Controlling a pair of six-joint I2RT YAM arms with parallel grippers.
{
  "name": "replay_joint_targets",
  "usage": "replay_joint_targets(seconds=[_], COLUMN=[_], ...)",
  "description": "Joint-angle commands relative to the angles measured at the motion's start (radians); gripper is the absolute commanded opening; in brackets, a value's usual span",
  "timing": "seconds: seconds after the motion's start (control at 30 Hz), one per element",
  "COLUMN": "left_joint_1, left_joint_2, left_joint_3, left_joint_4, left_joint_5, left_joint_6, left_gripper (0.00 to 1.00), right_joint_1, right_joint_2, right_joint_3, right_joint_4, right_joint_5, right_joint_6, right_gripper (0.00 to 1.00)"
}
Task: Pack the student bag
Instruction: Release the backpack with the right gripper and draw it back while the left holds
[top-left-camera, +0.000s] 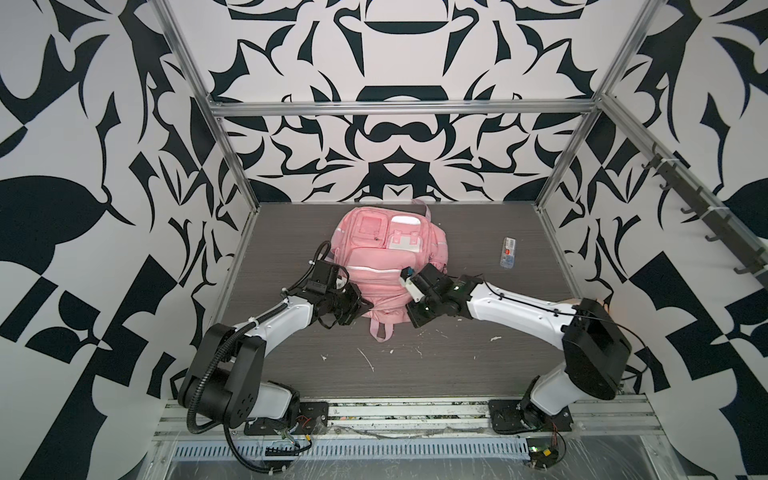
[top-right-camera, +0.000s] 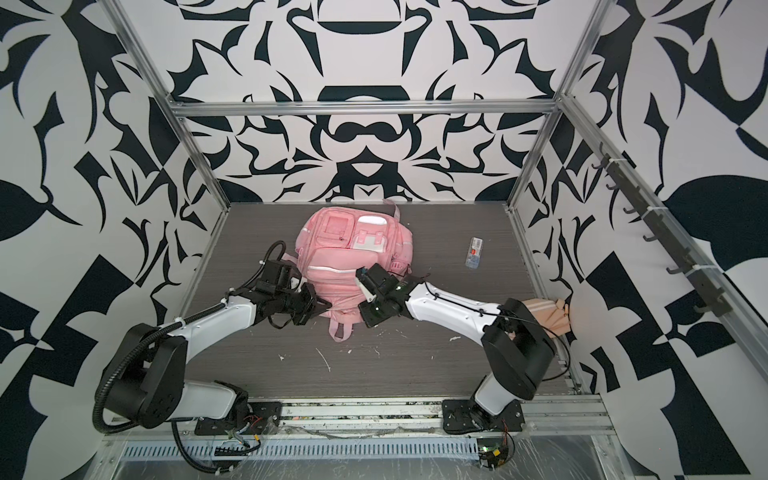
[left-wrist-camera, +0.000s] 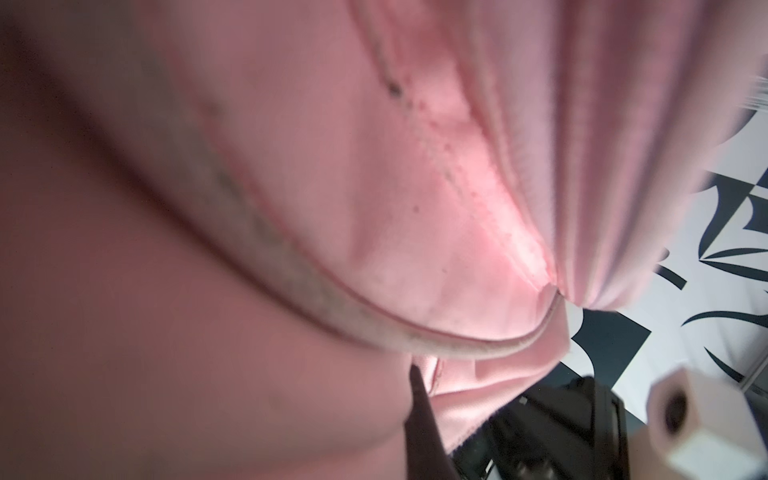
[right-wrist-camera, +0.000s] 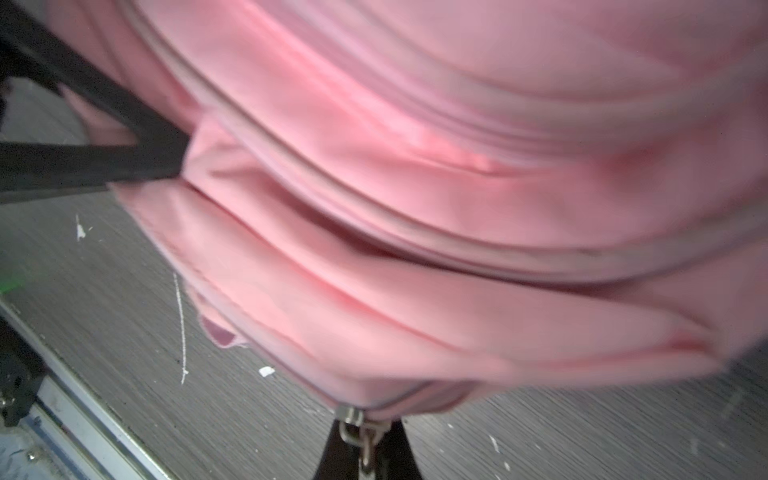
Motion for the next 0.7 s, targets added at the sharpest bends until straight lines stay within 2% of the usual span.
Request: replay_joint_targets(seconds=[0.0,0.17,0.37,0.53,0.67], left_joint_1=[0.043,0.049,0.055,0.059,0.059], left_joint_2=[-0.022,-0.059,-0.103,-0.150,-0.173], left_joint_3=[0.023,0.016,0.008,0.007,-0.001], left_joint_4=[-0.078,-0.141,-0.184,-0.220,-0.250], left_joint_5=[-0.126,-0.174,-0.188,-0.194,-0.200], left_joint_6=[0.086,0.139,0.169,0.185,0.200], left_gripper=[0.00,0.00,0.00,0.00,0.00], right_joint_1=[-0.091,-0.228,-0.401,-0.470,-0.480], right_joint_2=[-0.056,-0.022,0.079,0.185,0.229], right_joint_3=[-0.008,0.025,0.098,0.191,0.240], right_joint_4=[-0.181,-0.215,-0.172,-0.149,-0.129], right_joint_5=[0.068,0.079,0.071,0.052,0.024], right_joint_6=[0.003,-0.059,-0.139,-0.179,-0.202], right_gripper=[0.00,0.00,0.00,0.00,0.00])
